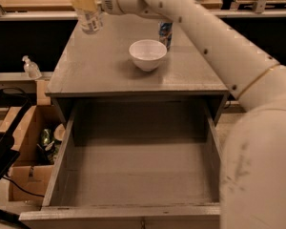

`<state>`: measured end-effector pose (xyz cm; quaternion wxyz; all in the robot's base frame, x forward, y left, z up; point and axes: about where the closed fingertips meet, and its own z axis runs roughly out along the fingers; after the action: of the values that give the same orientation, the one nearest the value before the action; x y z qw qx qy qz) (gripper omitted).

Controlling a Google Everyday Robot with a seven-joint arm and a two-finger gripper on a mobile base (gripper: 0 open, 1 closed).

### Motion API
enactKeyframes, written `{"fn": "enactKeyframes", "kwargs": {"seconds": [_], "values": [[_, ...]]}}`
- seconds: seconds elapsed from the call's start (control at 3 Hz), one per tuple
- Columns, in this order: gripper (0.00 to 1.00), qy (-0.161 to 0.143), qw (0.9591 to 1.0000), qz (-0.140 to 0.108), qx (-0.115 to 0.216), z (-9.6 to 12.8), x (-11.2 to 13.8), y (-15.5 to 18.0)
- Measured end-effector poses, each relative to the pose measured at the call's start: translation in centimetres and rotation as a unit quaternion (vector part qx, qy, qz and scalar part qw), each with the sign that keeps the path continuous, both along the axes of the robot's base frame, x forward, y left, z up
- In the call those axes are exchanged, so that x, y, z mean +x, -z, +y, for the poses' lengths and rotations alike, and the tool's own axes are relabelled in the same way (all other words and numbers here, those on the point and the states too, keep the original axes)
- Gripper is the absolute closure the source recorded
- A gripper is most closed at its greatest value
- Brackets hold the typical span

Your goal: Place blue plastic bottle into top drawer

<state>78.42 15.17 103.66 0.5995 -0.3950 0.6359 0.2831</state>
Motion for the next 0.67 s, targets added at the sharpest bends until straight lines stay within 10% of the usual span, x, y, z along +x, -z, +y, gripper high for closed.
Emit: {"fn": "enactKeyframes", "kwargs": {"seconds": [0.67], "values": [[1.0,-0.03,0.9984,0.028,-0.039,-6.8,-13.7,-0.3]]}}
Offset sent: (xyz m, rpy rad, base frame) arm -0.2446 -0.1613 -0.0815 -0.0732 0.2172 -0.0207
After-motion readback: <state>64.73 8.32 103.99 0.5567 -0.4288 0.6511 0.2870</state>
